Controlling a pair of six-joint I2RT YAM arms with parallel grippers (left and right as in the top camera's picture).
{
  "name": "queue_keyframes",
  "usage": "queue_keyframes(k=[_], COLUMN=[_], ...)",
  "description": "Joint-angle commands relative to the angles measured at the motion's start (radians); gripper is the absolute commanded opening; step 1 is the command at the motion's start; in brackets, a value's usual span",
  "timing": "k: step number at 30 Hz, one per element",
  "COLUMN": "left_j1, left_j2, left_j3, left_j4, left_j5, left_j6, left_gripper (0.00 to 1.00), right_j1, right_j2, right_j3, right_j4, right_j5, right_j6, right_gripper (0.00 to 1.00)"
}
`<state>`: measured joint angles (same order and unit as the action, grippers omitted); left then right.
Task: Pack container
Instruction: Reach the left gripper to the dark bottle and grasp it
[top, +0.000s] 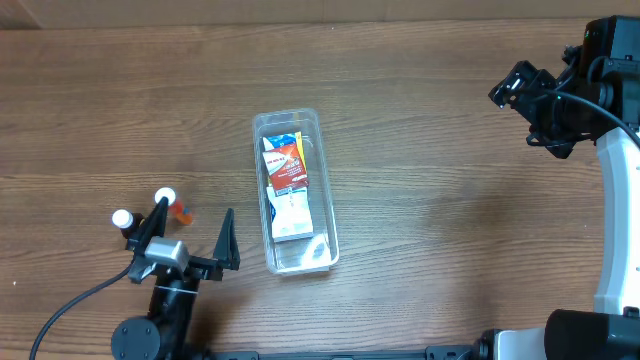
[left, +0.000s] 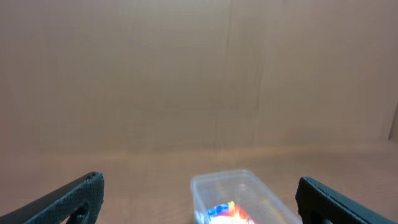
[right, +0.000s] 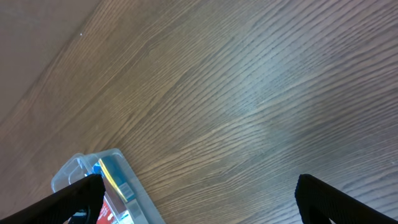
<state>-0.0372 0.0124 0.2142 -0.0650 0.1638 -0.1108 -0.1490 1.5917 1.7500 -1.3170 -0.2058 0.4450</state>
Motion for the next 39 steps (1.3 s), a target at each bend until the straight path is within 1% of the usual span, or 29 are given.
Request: queue_keyframes(k=[1, 3, 5, 6, 7, 9, 10, 11, 13, 14, 15, 16, 19, 21, 23, 26, 28, 30, 32, 33, 34, 35, 37, 39], left_j1=[0.005, 0.005, 0.005, 0.005, 0.004, 0.004, 0.006, 0.006, 0.031, 0.052, 0.09, 0.146, 0.265, 0.343, 0.423, 0.491, 0.512, 0.517, 0.514, 0.514, 0.514, 0.514, 0.515, 0.517], left_j2=[0.098, 0.263, 0.49, 0.614, 0.752, 0.887, 0.984, 1.039, 1.101, 1.118, 1.136, 1.161, 1.226, 1.275, 1.331, 1.408, 1.449, 1.501, 1.563, 1.596, 1.622, 1.648, 1.688, 1.708], left_j3=[0.091, 0.196, 0.392, 0.536, 0.731, 0.951, 1.122, 1.219, 1.316, 1.331, 1.329, 1.316, 1.253, 1.192, 1.13, 1.073, 1.069, 1.069, 1.069, 1.069, 1.069, 1.069, 1.069, 1.069], left_j4=[-0.168, -0.257, -0.344, -0.426, -0.556, -0.716, -0.862, -0.958, -1.103, -1.148, -1.189, -1.234, -1.284, -1.28, -1.249, -1.182, -1.149, -1.115, -1.093, -1.093, -1.095, -1.102, -1.112, -1.112], left_j5=[-0.06, -0.06, -0.069, -0.07, -0.042, -0.016, -0.044, -0.121, -0.29, -0.328, -0.337, -0.335, -0.301, -0.258, -0.256, -0.249, -0.244, -0.207, -0.119, -0.068, -0.047, -0.04, -0.042, -0.052], left_j6=[-0.073, -0.074, -0.061, -0.023, 0.013, 0.048, 0.063, 0.026, -0.137, -0.169, -0.171, -0.179, -0.185, -0.185, -0.182, -0.181, -0.164, -0.097, -0.005, 0.058, 0.114, 0.159, 0.214, 0.216], left_gripper=[1.0, 1.0, 1.0, 1.0, 1.0, 1.0, 1.0, 1.0, 1.0, 1.0, 1.0, 1.0, 0.98, 0.96, 0.94, 0.91, 0.88, 0.88, 0.86, 0.83, 0.78, 0.69, 0.6, 0.62], right_j1=[0.001, 0.001, 0.001, 0.001, 0.001, 0.001, 0.001, 0.001, 0.001, 0.001, 0.001, 0.001, 0.001, 0.001, 0.001, 0.001, 0.001, 0.001, 0.001, 0.001, 0.001, 0.001, 0.001, 0.001], right_j2=[-0.004, -0.004, -0.004, -0.004, -0.004, -0.004, -0.004, -0.004, -0.004, -0.004, -0.004, -0.004, -0.004, -0.004, -0.004, -0.004, -0.004, -0.004, -0.004, -0.004, -0.004, -0.004, -0.004, -0.004], right_j3=[0.002, 0.002, 0.002, 0.002, 0.002, 0.002, 0.002, 0.002, 0.002, 0.002, 0.002, 0.002, 0.002, 0.002, 0.002, 0.002, 0.002, 0.002, 0.002, 0.002, 0.002, 0.002, 0.002, 0.002], right_j4=[0.005, 0.005, 0.005, 0.005, 0.005, 0.005, 0.005, 0.005, 0.005, 0.006, 0.005, 0.005, 0.005, 0.006, 0.005, 0.005, 0.005, 0.005, 0.005, 0.006, 0.005, 0.005, 0.005, 0.005], right_j5=[-0.001, -0.001, -0.001, -0.001, -0.001, -0.001, -0.001, -0.001, -0.001, -0.001, -0.001, -0.001, -0.001, -0.001, -0.001, -0.001, -0.001, -0.002, -0.001, -0.001, -0.001, -0.001, -0.001, -0.001], right_j6=[0.0, 0.0, 0.0, 0.0, 0.0, 0.0, 0.0, 0.0, 0.0, 0.0, 0.0, 0.0, 0.0, 0.0, 0.0, 0.0, 0.0, 0.0, 0.0, 0.0, 0.0, 0.0, 0.0, 0.0], right_gripper=[1.0, 1.0, 1.0, 1.0, 1.0, 1.0, 1.0, 1.0, 1.0, 1.0, 1.0, 1.0, 1.0, 1.0, 1.0, 1.0, 1.0, 1.0, 1.0, 1.0, 1.0, 1.0, 1.0, 1.0])
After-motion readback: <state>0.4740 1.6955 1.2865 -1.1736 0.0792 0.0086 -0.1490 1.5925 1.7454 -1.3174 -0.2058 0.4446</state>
